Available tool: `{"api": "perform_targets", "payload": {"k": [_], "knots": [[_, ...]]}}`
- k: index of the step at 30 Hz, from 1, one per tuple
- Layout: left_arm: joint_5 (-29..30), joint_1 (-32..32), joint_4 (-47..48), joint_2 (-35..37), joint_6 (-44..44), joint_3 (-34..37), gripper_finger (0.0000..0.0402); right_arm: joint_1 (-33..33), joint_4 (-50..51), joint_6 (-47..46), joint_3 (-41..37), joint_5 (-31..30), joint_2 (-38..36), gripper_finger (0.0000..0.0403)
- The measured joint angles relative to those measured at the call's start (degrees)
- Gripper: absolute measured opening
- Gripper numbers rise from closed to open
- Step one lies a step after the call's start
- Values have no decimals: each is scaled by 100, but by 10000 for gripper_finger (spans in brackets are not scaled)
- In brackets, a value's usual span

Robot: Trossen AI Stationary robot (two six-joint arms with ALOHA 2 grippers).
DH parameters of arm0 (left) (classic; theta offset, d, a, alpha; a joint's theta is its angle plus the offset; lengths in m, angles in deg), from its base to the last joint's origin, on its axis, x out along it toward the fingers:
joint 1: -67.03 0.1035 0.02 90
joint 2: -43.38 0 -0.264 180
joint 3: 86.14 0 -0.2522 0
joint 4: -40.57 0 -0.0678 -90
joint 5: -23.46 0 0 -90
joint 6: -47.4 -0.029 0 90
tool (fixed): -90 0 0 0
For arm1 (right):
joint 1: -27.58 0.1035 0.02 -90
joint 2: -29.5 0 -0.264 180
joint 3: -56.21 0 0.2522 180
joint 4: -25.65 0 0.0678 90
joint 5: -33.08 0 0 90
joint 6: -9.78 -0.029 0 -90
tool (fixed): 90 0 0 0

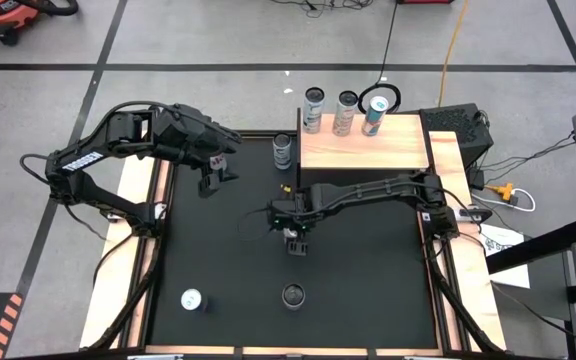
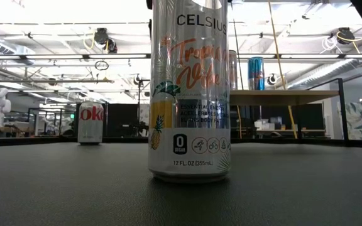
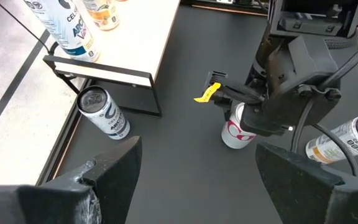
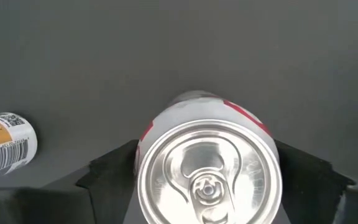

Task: Place canned beverage on shelf
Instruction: Put the bottom red-silver soda can on the shelf

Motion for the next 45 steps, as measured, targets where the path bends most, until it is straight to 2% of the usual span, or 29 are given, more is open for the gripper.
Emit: {"api": "perform_targets", "payload": {"k": [6,17,28,33,40,45], "knots": [[0,0,0,0,0,0,318,-2,230,2,2,-7,-21,262],[0,0,2,0,7,0,318,0,1156,37,448,-46,-48,261],[0,0,41,0,6,0,318,-197,2779,89,1318,-637,-155,261],[0,0,60,0,2,0,318,-512,2918,-112,1416,-640,-697,261],[0,0,219,0,-4,0,318,-948,3192,-332,1427,-1215,-1542,261],[0,0,223,0,-4,0,318,-1282,3209,-429,1425,-1199,-1994,261]]}}
